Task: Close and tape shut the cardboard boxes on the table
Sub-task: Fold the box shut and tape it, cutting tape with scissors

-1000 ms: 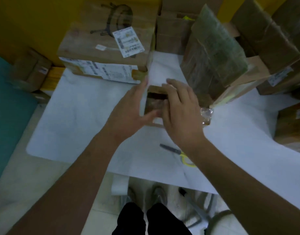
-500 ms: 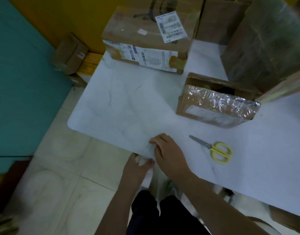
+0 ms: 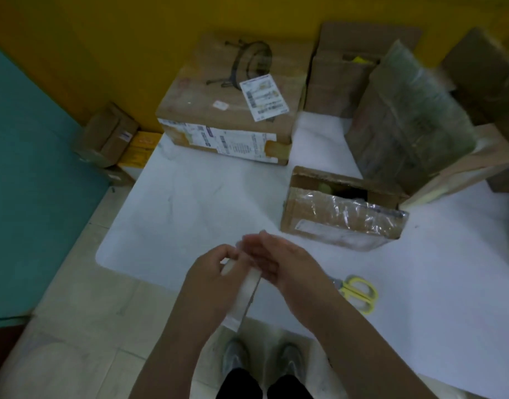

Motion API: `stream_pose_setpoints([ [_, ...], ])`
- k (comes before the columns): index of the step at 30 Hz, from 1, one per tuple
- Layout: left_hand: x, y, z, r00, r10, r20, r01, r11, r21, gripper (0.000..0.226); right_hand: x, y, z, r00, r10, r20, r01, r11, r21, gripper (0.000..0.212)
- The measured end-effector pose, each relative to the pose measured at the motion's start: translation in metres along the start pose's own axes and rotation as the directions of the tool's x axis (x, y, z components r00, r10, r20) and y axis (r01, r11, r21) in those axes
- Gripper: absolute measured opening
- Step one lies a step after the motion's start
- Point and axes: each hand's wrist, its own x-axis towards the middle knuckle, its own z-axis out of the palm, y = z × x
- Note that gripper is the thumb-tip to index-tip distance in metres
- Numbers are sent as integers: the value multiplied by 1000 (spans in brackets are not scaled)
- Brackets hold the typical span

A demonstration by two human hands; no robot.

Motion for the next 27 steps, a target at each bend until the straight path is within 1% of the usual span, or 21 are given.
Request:
stream_pose_setpoints([
  [1, -2, 5, 4, 999, 41, -8, -41, 999, -10, 17, -1, -11, -4, 998, -56, 0, 56, 998, 18, 29],
  [2, -3, 10, 8, 996, 88, -13, -88, 996, 11, 16, -2, -22, -9, 998, -67, 16, 66, 997, 31, 26],
  [3, -4, 14, 11, 990, 140, -7, -140, 989, 48, 14, -2, -28, -14, 998, -48, 49, 47, 998, 34, 29],
  [5, -4, 20, 17, 974, 225, 35, -227, 971, 71, 12, -2, -37, -23, 994, -3, 106, 6, 999, -34, 43],
  [7, -3, 26, 18, 951, 279, 133, -284, 959, 15, 12, -4, -42, -31, 985, 11, 174, 7, 994, -108, 49],
  [9, -2, 34, 14, 923, 301, 241, -281, 953, -114, 12, -7, -46, -39, 971, -4, 238, 38, 990, -137, 49],
  [10, -1, 37, 11, 911, 306, 275, -264, 948, -179, 13, -9, -50, -41, 964, -30, 263, 68, 988, -136, 46],
  [12, 2, 42, 7, 902, 291, 320, -210, 941, -266, 17, -12, -58, -48, 966, -58, 254, 79, 994, -73, 35],
  [13, 3, 45, 6, 891, 288, 351, -185, 936, -300, 18, -12, -62, -52, 968, -59, 244, 72, 996, -46, 35],
  [15, 8, 49, 7, 852, 317, 416, -158, 914, -374, 20, -10, -67, -57, 963, -31, 267, 55, 995, -81, 48],
  [17, 12, 51, 8, 818, 340, 465, -152, 906, -395, 18, -9, -70, -60, 938, 57, 342, -9, 990, -139, 65],
  [18, 15, 51, 9, 805, 351, 478, -156, 903, -400, 14, -9, -70, -62, 921, 76, 381, -29, 991, -128, 66],
  [19, 17, 52, 10, 792, 365, 490, -156, 896, -415, 10, -10, -70, -63, 917, 63, 395, -23, 994, -105, 60],
  [21, 20, 56, 11, 771, 384, 509, -152, 886, -438, 13, -14, -74, -65, 930, 21, 366, -18, 1000, -12, 31],
  [22, 22, 58, 11, 768, 386, 512, -149, 884, -442, 13, -17, -76, -65, 929, 2, 370, -21, 999, 48, 20],
  [23, 23, 61, 12, 763, 389, 516, -150, 883, -445, 12, -19, -78, -66, 933, -23, 358, -20, 993, 113, 20],
  [25, 24, 67, 15, 761, 387, 521, -148, 885, -441, 15, -23, -83, -67, 961, -80, 265, 29, 981, 190, 19],
  [27, 28, 74, 16, 771, 366, 520, -150, 900, -410, 19, -25, -89, -71, 974, -178, 137, 159, 978, 137, 6],
])
